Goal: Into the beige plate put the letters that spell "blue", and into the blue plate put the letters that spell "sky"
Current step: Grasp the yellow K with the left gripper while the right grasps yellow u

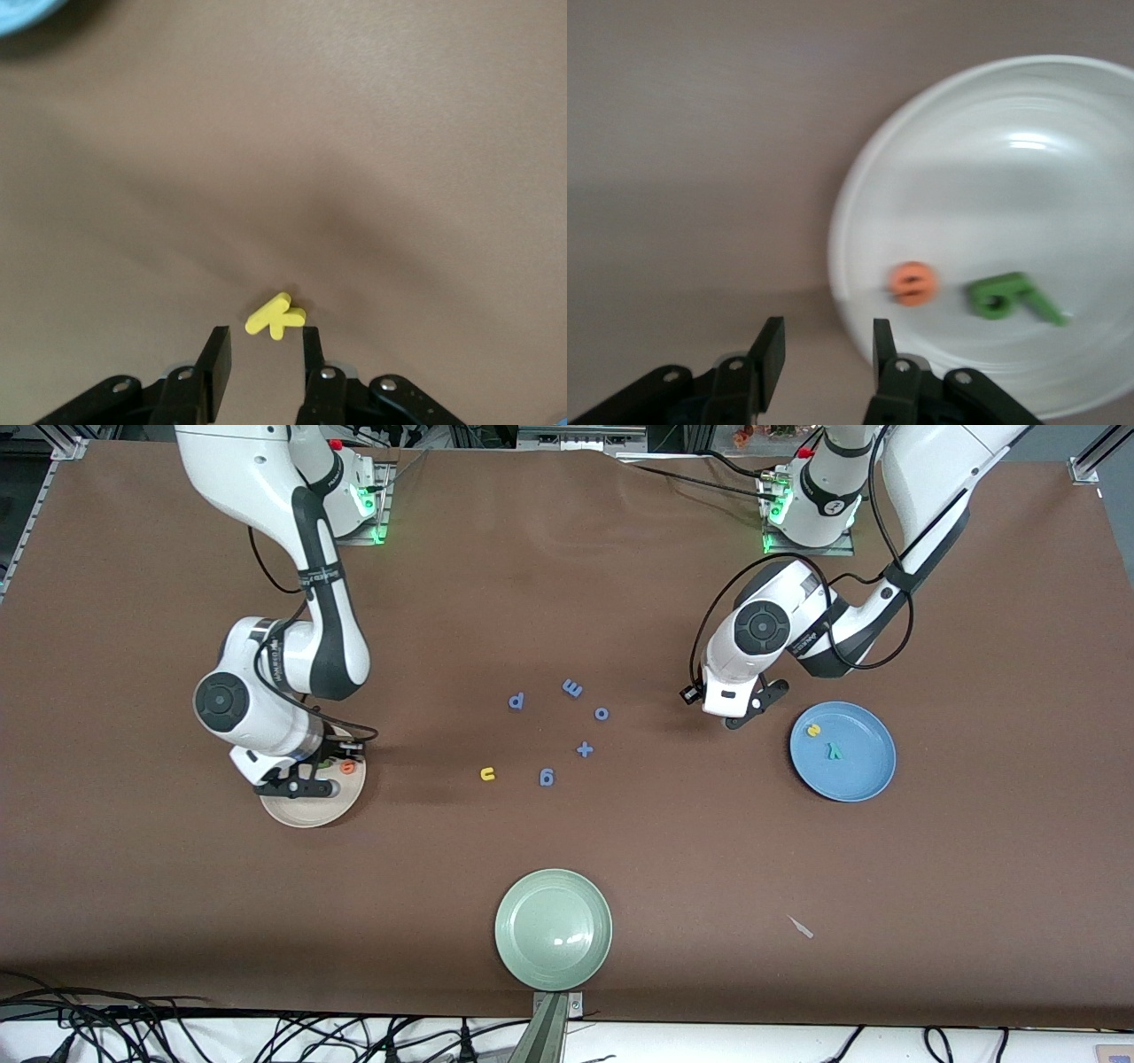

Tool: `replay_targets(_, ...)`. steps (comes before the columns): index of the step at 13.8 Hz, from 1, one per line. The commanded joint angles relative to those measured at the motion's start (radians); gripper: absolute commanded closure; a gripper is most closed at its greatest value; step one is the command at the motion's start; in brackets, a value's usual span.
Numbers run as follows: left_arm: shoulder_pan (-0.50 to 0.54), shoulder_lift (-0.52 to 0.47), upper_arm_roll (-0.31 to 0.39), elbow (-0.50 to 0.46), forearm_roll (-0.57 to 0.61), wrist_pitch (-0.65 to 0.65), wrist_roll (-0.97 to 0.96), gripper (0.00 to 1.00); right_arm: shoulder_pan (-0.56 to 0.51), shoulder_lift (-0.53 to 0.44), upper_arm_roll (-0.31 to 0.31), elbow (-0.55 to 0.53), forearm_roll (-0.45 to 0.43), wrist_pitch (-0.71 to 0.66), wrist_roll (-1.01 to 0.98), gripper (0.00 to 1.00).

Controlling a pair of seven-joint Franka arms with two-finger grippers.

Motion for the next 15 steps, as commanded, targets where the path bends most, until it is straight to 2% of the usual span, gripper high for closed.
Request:
replay_targets(1,-0.005,0.001,0.005,-0.022,0.088,0.007,0.135,0.6,0.006,0.046,0.084,0.129,0.028,-0.007,0.215,0.51)
replay_targets(4,0.005,0.027,0.003,-0.031,0.094,0.009,0.272,0.6,0.006,0.124,0.145,0.244,0.028,0.002,0.376,0.49)
replay_targets(6,0.009,0.046,0.002,-0.031,0.096,0.01,0.359,0.6,0.016,0.192,0.167,0.292,0.026,0.036,0.423,0.42)
replay_targets(9,0.008,0.052,0.0,-0.028,0.096,0.015,0.442,0.57,0.061,0.247,0.182,0.295,0.028,0.159,0.469,0.38)
replay_targets(15,-0.006,0.069,0.003,-0.039,0.136,0.083,0.484,0.56,0.085,0.259,0.184,0.295,0.02,0.165,0.508,0.37)
